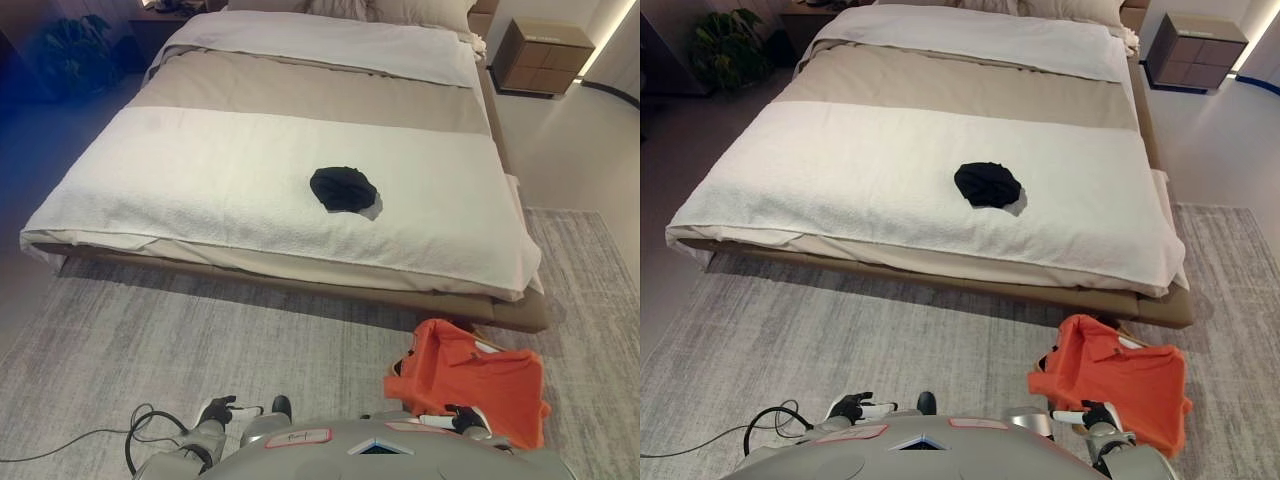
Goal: Put the clothes on the bed into the basket.
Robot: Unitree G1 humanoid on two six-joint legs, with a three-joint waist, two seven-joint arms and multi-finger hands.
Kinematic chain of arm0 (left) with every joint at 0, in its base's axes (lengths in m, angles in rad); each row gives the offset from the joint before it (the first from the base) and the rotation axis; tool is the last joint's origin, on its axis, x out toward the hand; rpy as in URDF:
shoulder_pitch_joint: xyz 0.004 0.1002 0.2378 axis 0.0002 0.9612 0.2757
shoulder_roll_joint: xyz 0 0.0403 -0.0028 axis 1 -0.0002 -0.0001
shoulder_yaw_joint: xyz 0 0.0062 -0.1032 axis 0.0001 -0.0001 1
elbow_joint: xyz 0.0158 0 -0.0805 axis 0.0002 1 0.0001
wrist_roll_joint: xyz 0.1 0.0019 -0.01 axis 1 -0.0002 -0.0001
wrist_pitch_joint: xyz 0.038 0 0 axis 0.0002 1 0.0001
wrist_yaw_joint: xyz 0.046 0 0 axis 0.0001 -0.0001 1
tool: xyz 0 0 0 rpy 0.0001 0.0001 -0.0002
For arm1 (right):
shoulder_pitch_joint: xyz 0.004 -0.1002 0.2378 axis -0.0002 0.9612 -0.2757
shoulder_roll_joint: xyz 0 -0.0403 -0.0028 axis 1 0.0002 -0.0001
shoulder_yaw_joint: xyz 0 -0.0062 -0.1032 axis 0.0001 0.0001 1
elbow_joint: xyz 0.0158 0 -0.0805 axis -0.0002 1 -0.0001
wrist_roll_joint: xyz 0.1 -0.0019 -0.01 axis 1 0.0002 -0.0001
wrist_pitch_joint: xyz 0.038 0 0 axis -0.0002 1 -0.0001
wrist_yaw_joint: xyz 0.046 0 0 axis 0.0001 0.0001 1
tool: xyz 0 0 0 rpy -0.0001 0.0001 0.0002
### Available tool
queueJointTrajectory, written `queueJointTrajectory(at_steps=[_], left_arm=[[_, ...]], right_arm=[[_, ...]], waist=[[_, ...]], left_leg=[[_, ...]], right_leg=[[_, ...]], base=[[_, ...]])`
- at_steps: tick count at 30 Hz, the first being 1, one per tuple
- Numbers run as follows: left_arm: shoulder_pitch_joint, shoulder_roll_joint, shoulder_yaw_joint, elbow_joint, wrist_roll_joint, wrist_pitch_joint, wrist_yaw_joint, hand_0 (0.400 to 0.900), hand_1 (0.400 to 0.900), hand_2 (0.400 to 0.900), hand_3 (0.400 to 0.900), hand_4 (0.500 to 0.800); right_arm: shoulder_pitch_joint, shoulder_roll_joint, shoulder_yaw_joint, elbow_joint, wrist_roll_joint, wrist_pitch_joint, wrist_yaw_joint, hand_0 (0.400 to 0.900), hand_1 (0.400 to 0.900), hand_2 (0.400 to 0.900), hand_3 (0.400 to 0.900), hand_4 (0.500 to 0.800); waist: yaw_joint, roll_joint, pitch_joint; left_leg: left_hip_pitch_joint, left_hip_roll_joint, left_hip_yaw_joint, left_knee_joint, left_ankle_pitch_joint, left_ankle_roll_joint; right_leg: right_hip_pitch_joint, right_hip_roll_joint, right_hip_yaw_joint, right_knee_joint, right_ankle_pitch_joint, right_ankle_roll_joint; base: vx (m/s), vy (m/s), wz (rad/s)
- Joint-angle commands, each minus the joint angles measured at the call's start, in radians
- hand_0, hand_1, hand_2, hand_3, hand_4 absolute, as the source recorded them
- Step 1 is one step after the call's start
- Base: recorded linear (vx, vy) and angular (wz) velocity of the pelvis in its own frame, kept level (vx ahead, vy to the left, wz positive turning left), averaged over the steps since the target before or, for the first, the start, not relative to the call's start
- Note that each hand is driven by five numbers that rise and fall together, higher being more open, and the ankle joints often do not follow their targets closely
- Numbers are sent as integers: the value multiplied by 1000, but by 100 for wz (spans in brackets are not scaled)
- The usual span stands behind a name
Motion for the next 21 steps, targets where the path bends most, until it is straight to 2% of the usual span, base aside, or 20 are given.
queueJointTrajectory(at_steps=[1,21], left_arm=[[-58,4,8,84,18,-3,13,900,900,900,900,800],[-56,0,6,83,6,-5,-15,900,900,900,900,800]], right_arm=[[-78,2,-8,50,-3,3,-11,900,900,900,900,800],[-79,-1,0,44,-4,2,2,900,900,900,900,800]], waist=[[32,-19,31],[32,-12,33]], left_leg=[[71,-29,21,-4,-106,0],[72,-26,14,-4,-105,-3]], right_leg=[[-77,-8,-5,-28,101,34],[-70,-5,-13,-28,92,30]], base=[[0,0,0],[1,-2,1]])
